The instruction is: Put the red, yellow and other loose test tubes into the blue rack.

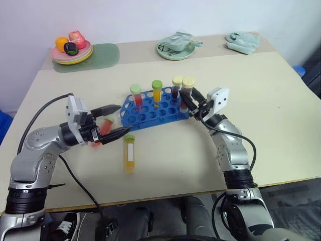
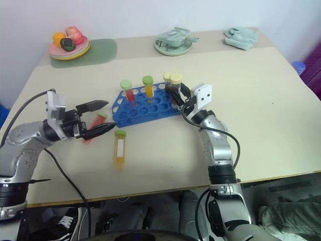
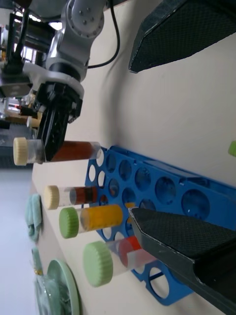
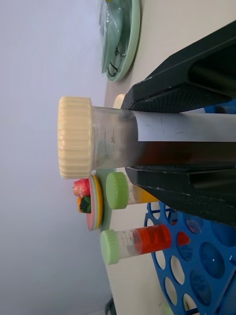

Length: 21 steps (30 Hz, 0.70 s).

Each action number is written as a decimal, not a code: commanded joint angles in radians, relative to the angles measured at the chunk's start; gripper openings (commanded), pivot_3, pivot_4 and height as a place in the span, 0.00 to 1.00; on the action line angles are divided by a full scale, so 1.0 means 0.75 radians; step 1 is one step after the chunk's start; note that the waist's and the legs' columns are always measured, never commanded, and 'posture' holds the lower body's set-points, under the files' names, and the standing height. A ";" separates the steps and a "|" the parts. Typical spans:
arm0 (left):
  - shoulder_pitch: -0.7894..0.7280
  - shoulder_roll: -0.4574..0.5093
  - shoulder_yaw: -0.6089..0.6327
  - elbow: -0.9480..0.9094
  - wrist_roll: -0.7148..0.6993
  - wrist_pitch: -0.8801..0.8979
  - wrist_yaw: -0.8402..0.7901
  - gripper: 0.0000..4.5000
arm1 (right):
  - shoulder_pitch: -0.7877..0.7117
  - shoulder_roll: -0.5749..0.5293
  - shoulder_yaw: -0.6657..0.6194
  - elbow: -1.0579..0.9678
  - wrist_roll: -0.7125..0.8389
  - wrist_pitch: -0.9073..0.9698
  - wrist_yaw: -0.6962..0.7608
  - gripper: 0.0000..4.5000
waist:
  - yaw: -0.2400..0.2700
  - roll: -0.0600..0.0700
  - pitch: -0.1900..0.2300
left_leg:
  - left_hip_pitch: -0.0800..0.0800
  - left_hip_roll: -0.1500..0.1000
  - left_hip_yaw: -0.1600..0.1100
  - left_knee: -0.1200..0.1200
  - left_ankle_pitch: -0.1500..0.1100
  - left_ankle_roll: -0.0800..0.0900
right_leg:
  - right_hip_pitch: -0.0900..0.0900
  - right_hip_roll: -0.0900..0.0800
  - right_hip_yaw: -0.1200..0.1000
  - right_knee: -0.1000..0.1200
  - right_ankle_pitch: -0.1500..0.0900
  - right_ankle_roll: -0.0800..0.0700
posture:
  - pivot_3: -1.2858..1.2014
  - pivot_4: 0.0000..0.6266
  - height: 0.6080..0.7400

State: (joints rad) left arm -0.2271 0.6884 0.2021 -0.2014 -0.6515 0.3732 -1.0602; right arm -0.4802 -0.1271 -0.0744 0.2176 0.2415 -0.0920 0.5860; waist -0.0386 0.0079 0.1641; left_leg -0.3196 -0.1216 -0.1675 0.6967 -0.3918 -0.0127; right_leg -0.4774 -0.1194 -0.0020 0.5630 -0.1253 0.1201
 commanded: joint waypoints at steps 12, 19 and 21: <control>-0.002 0.017 0.036 -0.111 -0.047 0.067 0.061 1.00 | -0.093 0.036 0.046 0.146 -0.009 -0.169 -0.033 0.17 | -0.006 0.000 0.000 | 0.000 0.000 0.000 0.000 0.000 0.000 | 0.000 0.000 0.000 0.000 0.000 0.000 | 0.52 0.24 1.00; -0.033 0.029 0.039 -0.191 -0.088 0.159 0.129 1.00 | -0.043 0.046 0.073 0.096 -0.004 -0.158 -0.031 0.17 | -0.005 0.000 0.000 | 0.000 0.000 0.000 0.000 0.000 0.000 | 0.000 0.000 0.000 0.000 0.000 0.000 | 0.52 0.24 1.00; -0.045 0.027 0.032 -0.210 -0.093 0.183 0.151 1.00 | -0.036 0.039 0.080 0.094 -0.016 -0.165 -0.032 0.17 | -0.006 0.000 0.000 | 0.000 0.000 0.000 0.000 0.000 0.000 | 0.000 0.000 0.000 0.000 0.000 0.000 | 0.52 0.24 1.00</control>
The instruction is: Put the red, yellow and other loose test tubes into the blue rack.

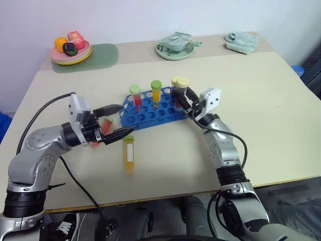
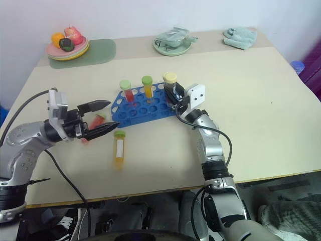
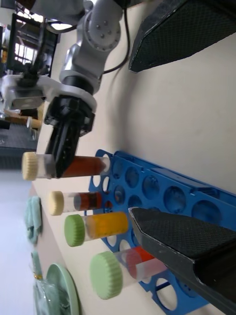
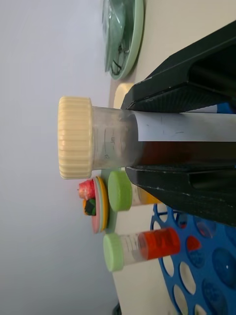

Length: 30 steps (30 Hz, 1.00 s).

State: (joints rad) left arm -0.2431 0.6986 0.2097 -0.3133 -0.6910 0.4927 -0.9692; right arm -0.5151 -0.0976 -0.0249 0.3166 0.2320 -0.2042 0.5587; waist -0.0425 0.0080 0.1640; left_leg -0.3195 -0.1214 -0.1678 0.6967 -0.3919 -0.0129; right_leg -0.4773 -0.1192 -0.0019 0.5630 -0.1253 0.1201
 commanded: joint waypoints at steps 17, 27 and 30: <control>-0.090 -0.002 -0.026 -0.086 -0.046 0.093 0.093 1.00 | -0.011 -0.058 -0.008 0.042 -0.024 -0.051 -0.029 0.17 | -0.001 0.000 0.000 | 0.001 0.000 0.000 0.000 0.000 0.000 | 0.000 0.000 0.000 0.000 0.000 0.000 | 0.52 0.24 1.00; 0.004 0.007 0.016 -0.107 -0.052 0.035 0.049 1.00 | -0.011 -0.019 0.030 0.018 -0.016 -0.036 -0.020 0.17 | -0.001 0.000 0.000 | 0.001 0.000 0.000 0.000 0.000 0.000 | 0.001 0.000 0.000 0.000 0.000 0.000 | 0.52 0.24 1.00; 0.003 0.006 0.019 -0.110 -0.057 0.038 0.054 1.00 | -0.016 -0.017 0.028 0.023 -0.012 -0.036 -0.019 0.17 | -0.002 0.000 0.000 | 0.001 0.000 0.000 0.000 0.000 0.000 | 0.001 0.000 0.000 0.000 0.000 0.000 | 0.52 0.24 1.00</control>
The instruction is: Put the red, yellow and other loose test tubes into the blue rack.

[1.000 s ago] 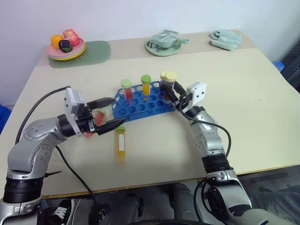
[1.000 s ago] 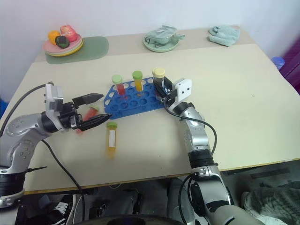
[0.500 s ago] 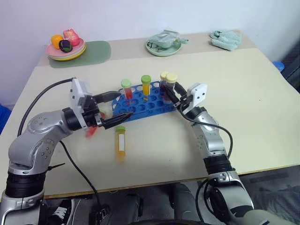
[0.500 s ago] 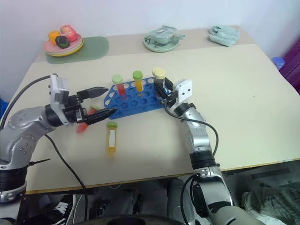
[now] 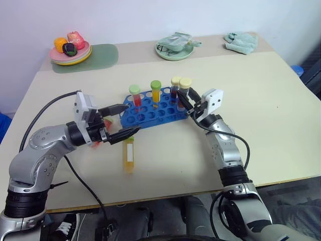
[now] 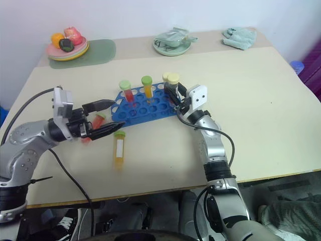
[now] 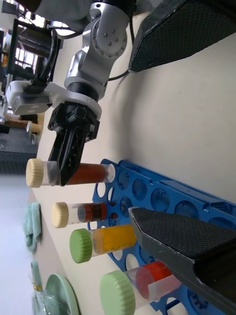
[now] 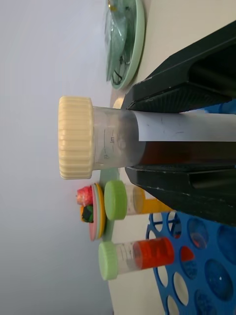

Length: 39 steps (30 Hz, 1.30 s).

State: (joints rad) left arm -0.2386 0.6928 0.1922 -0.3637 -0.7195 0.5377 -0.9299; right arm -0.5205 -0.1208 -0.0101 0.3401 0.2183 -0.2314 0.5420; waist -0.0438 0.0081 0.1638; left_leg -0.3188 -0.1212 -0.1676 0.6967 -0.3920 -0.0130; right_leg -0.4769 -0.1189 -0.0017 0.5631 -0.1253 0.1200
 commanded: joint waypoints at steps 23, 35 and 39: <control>-0.019 0.037 0.050 -0.077 -0.043 0.030 0.036 1.00 | 0.013 -0.071 -0.027 -0.161 0.032 0.139 0.036 1.00 | 0.001 0.000 0.000 | 0.000 0.000 0.000 0.000 0.000 0.000 | -0.001 0.000 0.000 0.000 0.000 0.000 | 0.52 0.24 1.00; 0.091 0.138 0.124 -0.235 -0.003 0.310 0.408 1.00 | 0.254 -0.717 -0.203 -0.682 0.454 0.593 0.616 1.00 | 0.043 0.001 0.001 | 0.000 0.000 0.002 0.000 -0.001 0.001 | 0.001 0.000 0.002 -0.002 0.000 0.000 | 0.52 0.24 1.00; 0.080 0.091 0.216 -0.335 -0.132 0.584 0.685 1.00 | 0.250 -0.922 -0.240 -0.709 0.585 0.719 0.851 1.00 | 0.045 0.001 0.001 | 0.001 0.003 0.002 0.000 -0.001 0.002 | 0.002 0.000 0.002 -0.003 0.000 0.000 | 0.52 0.24 1.00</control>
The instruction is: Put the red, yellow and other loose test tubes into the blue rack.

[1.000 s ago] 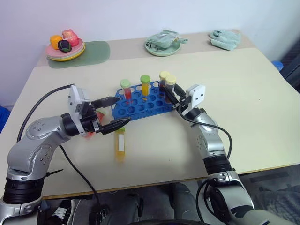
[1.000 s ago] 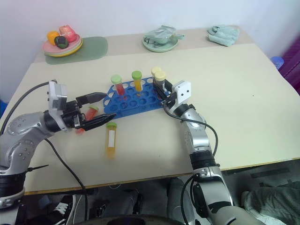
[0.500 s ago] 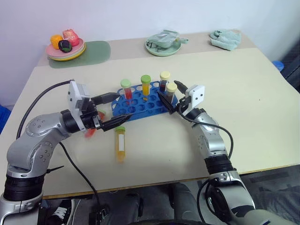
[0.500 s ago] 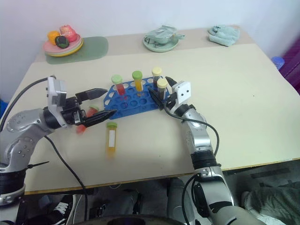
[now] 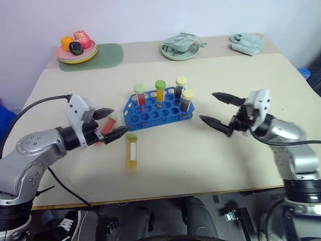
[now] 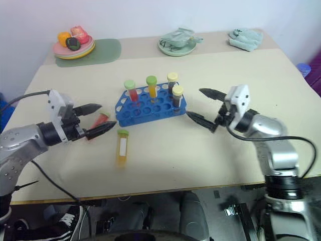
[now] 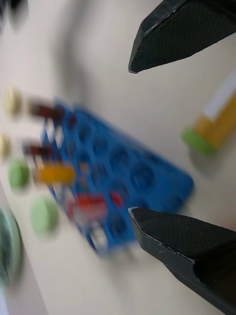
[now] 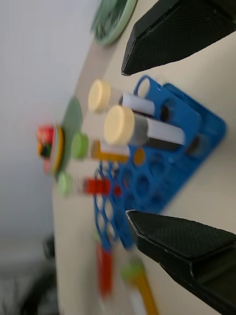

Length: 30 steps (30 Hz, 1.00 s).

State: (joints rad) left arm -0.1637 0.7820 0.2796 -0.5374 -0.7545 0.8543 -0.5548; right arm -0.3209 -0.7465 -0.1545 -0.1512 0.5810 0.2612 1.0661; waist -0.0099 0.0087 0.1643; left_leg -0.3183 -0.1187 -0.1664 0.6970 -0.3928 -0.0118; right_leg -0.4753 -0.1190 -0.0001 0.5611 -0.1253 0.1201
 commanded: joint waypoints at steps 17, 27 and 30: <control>-0.103 -0.064 0.209 -0.134 -0.669 1.013 0.783 1.00 | -0.133 -0.151 0.062 0.041 0.062 0.105 0.385 1.00 | 0.032 -0.002 0.000 | 0.000 0.001 -0.001 0.002 -0.001 -0.001 | 0.000 0.000 0.000 0.001 0.000 0.000 | 0.52 0.24 1.00; -0.325 0.225 -0.017 0.147 -1.179 0.871 1.120 1.00 | -0.115 -0.130 0.052 0.016 0.040 0.092 0.353 1.00 | 0.029 -0.002 0.000 | 0.000 0.000 -0.002 0.002 -0.001 -0.003 | -0.001 0.000 0.001 0.002 0.000 0.000 | 0.52 0.24 1.00; -0.334 0.331 -0.050 0.152 -1.232 0.792 1.161 1.00 | -0.098 -0.138 0.036 0.001 0.052 0.105 0.348 1.00 | 0.028 -0.002 0.000 | 0.000 0.001 -0.001 0.001 -0.001 -0.003 | -0.003 0.001 0.001 0.002 0.000 0.000 | 0.52 0.24 1.00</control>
State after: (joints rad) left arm -0.4051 0.9837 0.2423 -0.4332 -1.6134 1.5056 0.2845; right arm -0.3963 -0.8437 -0.0944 -0.1131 0.6043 0.3421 1.3284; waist 0.0115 0.0073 0.1647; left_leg -0.3182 -0.1180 -0.1671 0.6979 -0.3938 -0.0143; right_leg -0.4773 -0.1185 0.0007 0.5625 -0.1254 0.1199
